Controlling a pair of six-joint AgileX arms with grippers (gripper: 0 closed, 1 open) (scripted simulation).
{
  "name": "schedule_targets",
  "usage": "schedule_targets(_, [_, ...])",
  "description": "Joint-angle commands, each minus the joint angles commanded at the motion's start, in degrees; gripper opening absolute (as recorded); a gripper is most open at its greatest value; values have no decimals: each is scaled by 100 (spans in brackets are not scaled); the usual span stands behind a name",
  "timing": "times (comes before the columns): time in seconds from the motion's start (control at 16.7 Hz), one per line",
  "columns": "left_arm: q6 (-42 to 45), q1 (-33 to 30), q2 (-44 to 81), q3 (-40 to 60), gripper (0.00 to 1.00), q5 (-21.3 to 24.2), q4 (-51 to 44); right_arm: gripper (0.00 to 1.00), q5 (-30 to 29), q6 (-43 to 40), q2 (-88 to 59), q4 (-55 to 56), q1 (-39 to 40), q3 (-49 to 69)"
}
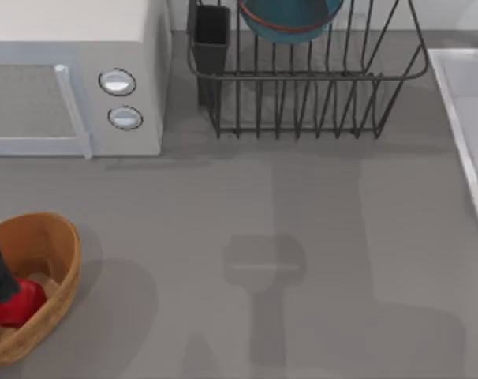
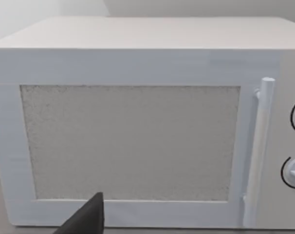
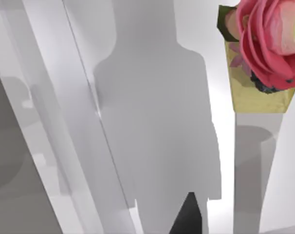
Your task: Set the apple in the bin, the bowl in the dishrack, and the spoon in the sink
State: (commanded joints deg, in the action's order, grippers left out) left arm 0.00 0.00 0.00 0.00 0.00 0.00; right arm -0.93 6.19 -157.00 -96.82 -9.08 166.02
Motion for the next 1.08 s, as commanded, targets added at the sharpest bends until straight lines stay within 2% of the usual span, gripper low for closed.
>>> schedule_targets(0.18, [0, 0, 0, 0, 100, 0, 0, 0, -1, -25, 186, 335, 32, -406])
schedule_targets(0.6, [0, 0, 0, 0, 100, 0, 0, 0, 5, -8, 712, 1584, 41, -2356])
schedule_targets(0.96, [0, 0, 0, 0, 100, 0, 0, 0, 3, -2, 769, 1730, 39, -2524])
schedule_targets(1.08, [0, 0, 0, 0, 100, 0, 0, 15, 3, -2, 769, 1730, 39, -2524])
